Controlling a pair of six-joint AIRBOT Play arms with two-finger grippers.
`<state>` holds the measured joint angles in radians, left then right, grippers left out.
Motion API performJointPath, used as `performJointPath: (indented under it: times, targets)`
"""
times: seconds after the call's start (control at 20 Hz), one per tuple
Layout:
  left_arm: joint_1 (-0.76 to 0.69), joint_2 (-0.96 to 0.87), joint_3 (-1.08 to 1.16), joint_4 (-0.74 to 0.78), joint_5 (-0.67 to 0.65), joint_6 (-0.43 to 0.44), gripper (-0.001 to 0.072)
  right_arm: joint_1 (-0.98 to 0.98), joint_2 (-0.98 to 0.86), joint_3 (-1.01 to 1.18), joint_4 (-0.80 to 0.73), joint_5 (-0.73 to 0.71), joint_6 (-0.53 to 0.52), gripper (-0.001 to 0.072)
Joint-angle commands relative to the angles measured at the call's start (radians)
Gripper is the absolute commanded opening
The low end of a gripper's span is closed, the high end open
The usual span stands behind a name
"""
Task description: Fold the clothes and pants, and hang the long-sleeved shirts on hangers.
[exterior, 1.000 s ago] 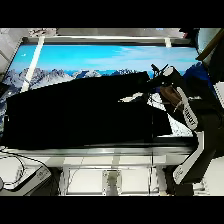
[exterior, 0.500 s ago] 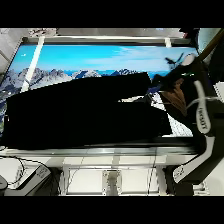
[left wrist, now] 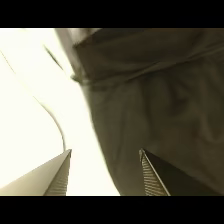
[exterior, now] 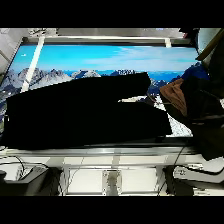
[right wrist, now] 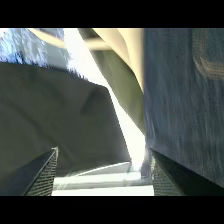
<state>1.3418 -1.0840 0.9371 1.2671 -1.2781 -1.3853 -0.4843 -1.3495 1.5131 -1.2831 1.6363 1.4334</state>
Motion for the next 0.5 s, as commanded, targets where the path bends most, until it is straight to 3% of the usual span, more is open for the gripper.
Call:
performJointPath:
  times: [0.0,0.25,0.45]
  targets:
    - [0.041,-0.097,-0.039,-0.017,-0.030,0.013,0.0496,-0.052,0.127,-0.156,0.019,-0.027,-0.011,0.0612]
    - [0.043,-0.253,-0.039,-0.161,0.007,0.119,0.0495,-0.051,0.187,-0.188,0.058,-0.028,-0.005,0.0612]
    - [0.043,-0.316,-0.034,-0.174,0.100,0.163,0.0495,-0.051,0.259,-0.188,0.050,-0.007,0.013,0.0612]
